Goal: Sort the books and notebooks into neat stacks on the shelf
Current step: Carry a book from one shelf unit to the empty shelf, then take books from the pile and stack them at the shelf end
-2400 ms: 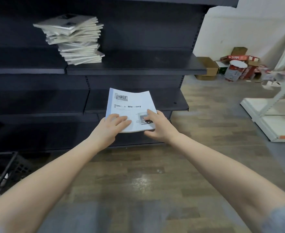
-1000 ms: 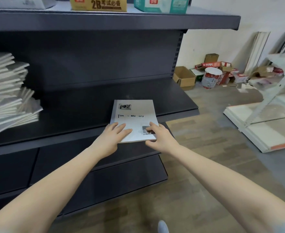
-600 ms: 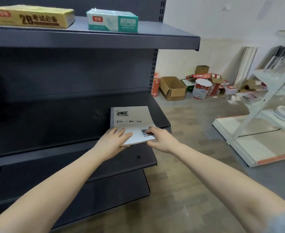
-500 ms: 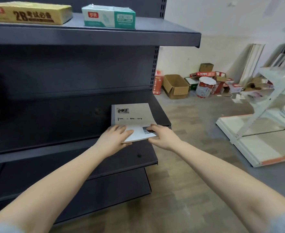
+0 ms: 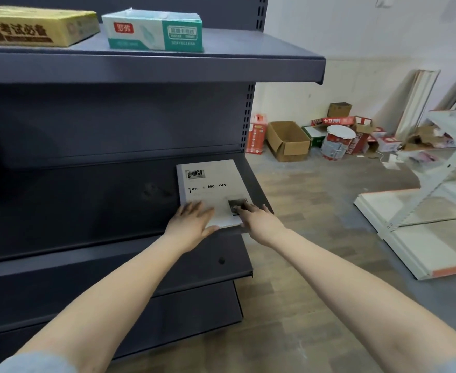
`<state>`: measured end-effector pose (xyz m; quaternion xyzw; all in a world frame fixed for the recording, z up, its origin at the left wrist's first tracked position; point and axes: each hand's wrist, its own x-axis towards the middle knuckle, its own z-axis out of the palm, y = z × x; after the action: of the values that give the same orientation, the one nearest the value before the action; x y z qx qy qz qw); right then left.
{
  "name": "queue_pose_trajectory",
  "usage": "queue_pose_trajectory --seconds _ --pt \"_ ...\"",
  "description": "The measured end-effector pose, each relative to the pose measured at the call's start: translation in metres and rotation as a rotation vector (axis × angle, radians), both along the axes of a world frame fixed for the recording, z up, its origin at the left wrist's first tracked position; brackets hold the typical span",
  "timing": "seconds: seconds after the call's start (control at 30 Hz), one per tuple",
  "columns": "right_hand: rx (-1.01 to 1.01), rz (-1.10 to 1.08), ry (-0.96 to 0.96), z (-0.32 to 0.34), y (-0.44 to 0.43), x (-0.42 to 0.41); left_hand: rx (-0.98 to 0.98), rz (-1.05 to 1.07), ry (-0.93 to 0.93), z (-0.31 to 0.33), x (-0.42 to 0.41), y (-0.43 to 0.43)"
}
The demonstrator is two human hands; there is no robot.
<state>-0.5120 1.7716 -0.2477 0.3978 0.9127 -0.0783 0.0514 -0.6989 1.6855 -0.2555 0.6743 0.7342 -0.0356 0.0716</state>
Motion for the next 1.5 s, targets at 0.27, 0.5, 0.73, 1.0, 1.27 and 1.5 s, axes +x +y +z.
queue_pose_trajectory --seconds 0.27,0.5,0.73,1.0,1.27,1.5 --pt "-0.199 -0.068 0.034 0.004 0.034 -0.012 -0.056 0.073 -0.133 -0.007 -0.004 0.044" --pt "-0.173 -0.101 0.099 -0.003 0.057 -0.028 -0.012 0.113 -0.118 -0.015 -0.007 0.072" --pt "-0.094 -0.056 0.166 -0.020 0.066 -0.027 0.069 0.056 -0.090 -0.026 -0.015 0.077" --pt "0.018 -0.135 0.243 -0.025 0.063 -0.032 0.080 0.047 -0.097 -0.028 -0.016 0.076" --pt "0.002 -0.175 0.042 0.005 0.065 -0.044 -0.114 0.054 -0.124 -0.005 -0.026 0.083" --pt "-0.021 -0.043 0.309 0.012 0.013 -0.088 0.099 0.096 -0.061 0.007 -0.075 0.012"
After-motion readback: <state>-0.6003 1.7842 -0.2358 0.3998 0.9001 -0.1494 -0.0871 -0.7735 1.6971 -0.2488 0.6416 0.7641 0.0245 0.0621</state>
